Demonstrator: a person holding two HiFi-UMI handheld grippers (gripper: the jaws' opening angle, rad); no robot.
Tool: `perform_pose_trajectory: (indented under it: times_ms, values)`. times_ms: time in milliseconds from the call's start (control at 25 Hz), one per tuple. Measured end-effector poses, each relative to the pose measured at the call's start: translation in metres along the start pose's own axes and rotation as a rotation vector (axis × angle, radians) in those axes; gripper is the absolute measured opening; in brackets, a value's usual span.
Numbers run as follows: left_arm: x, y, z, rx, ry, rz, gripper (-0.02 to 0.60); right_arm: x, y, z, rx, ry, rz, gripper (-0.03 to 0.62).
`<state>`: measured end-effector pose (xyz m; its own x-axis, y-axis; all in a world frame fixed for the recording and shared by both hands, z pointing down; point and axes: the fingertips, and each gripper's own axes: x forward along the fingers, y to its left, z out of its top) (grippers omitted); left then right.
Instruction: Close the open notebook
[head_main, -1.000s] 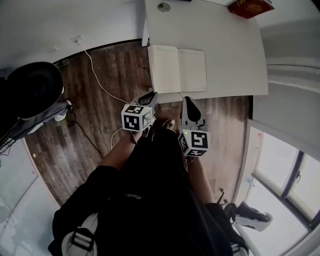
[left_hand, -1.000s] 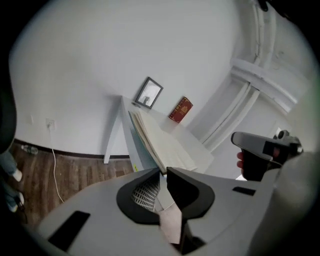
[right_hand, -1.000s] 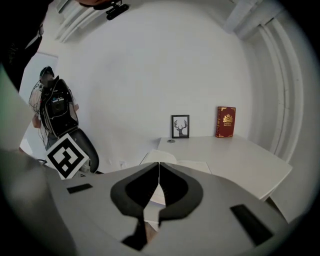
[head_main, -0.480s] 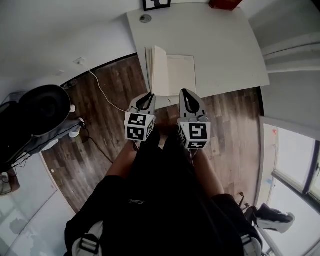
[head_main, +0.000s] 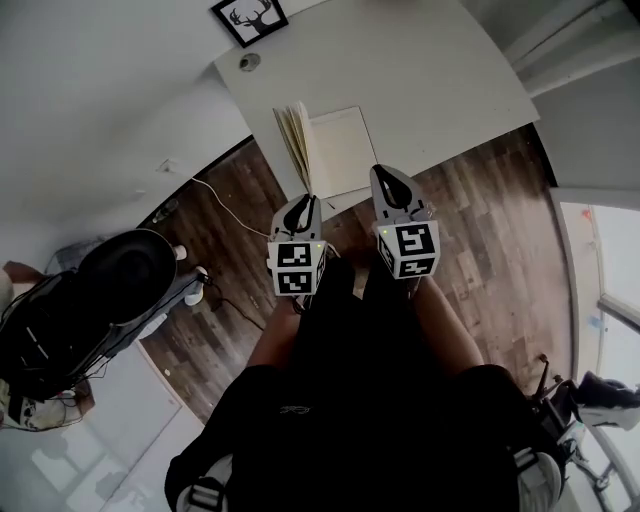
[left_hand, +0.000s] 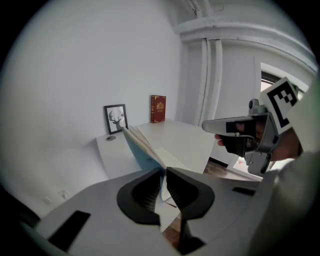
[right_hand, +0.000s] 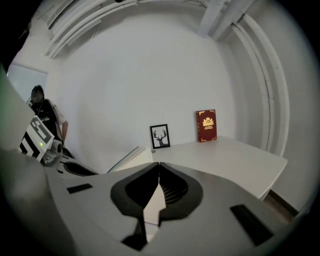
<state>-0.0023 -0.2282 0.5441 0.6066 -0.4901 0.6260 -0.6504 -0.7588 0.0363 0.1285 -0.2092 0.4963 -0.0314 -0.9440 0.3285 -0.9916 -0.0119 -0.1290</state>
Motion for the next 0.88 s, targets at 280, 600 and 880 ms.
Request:
perform_pose_trajectory:
  times_ms: [280, 600, 880]
  values:
    - [0.022, -0.038, 0.01, 0.067, 0.039, -0.04, 0.038, -0.013, -0.052, -0.013, 0.106, 0.003, -0.065, 0.023]
    - [0.056, -0.074, 0.008, 0.136, 0.106, -0.082, 0.038, -0.032, -0.091, -0.024, 0.199, -0.013, -0.113, 0.023]
    - [0.085, -0.094, -0.006, 0.207, 0.2, -0.101, 0.039, -0.049, -0.119, -0.035, 0.254, -0.025, -0.158, 0.023]
